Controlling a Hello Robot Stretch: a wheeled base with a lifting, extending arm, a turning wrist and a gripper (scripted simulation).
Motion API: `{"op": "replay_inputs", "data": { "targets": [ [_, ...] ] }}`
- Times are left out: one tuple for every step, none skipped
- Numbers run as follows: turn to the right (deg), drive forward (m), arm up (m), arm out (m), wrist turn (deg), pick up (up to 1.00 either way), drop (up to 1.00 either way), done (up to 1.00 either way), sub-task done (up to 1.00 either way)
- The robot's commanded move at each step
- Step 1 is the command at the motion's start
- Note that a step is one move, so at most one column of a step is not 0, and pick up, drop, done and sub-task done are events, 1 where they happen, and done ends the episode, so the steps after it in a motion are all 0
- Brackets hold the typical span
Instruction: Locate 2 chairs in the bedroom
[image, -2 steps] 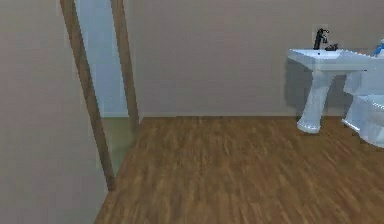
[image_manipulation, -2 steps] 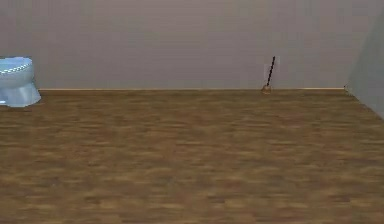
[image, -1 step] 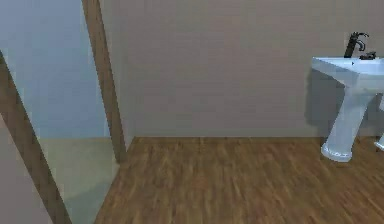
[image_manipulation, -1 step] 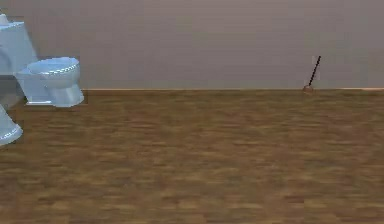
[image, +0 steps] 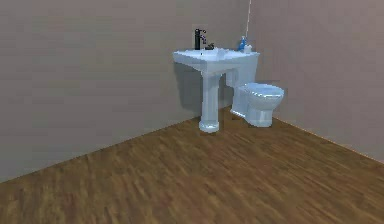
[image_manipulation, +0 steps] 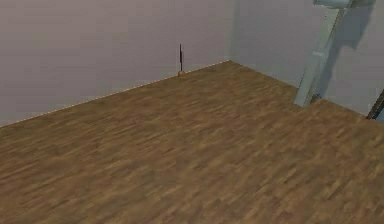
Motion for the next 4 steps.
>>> {"op": "replay_inputs", "data": {
  "targets": [
    [0.0,0.25,0.0,0.0,0.0,0.0,0.0,0.0,0.0],
    [-45.0,0.0,0.0,0.0,0.0,0.0,0.0,0.0,0.0],
    [-21.0,0.0,0.0,0.0,0.0,0.0,0.0,0.0,0.0],
    [0.0,0.85,0.0,0.0,0.0,0.0,0.0,0.0,0.0]
  ]
}}
